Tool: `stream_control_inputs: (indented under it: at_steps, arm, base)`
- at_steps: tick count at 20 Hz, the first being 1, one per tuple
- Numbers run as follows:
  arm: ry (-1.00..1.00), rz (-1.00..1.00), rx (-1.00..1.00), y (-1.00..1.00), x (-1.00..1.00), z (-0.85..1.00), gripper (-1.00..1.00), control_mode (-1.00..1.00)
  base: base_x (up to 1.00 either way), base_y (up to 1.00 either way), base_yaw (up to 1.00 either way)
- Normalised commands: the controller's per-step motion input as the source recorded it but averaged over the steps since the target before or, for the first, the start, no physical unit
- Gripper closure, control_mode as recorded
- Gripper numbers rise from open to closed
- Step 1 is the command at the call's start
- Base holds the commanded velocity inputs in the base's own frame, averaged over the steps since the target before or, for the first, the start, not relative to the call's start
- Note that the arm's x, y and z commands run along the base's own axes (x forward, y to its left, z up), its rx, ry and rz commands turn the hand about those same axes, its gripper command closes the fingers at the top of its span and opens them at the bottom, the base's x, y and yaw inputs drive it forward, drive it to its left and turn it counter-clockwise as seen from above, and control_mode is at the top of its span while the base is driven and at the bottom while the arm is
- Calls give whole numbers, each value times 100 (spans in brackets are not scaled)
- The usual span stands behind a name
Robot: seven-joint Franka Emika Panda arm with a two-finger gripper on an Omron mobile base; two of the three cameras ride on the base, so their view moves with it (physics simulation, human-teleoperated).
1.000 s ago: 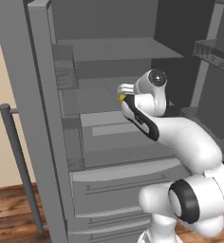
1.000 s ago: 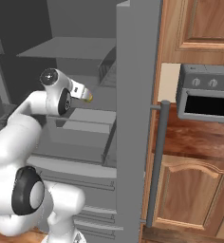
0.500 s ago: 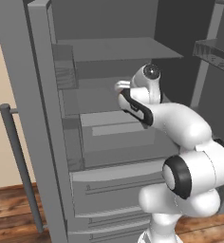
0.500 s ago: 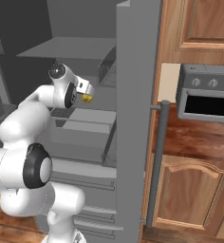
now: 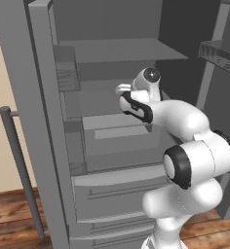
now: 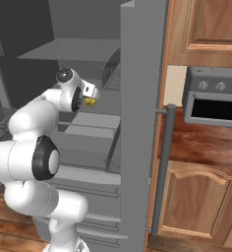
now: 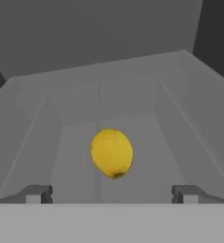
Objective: Retrieve a lemon from the fridge and place it on the cutting board with the fish.
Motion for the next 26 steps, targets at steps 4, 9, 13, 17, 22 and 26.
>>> stream_control_inputs:
  at_steps: [4, 9, 13, 17, 22, 26]
  arm:
    - [0, 0, 0, 0, 23, -3, -100, -100]
    - [7, 0, -5, 0, 15, -1, -100, -100]
    - [5, 0, -5, 0, 0, -18, -100, -100]
    - [0, 0, 0, 0, 8, -8, -100, -100]
    - [-4, 0, 1, 0, 0, -4, -100, -100]
    - [0, 0, 0, 0, 5, -9, -100, -100]
  base:
    - [0, 0, 0]
    - [0, 0, 0]
    - [0, 0, 0]
    - [0, 0, 0]
    - [0, 0, 0]
    - [0, 0, 0]
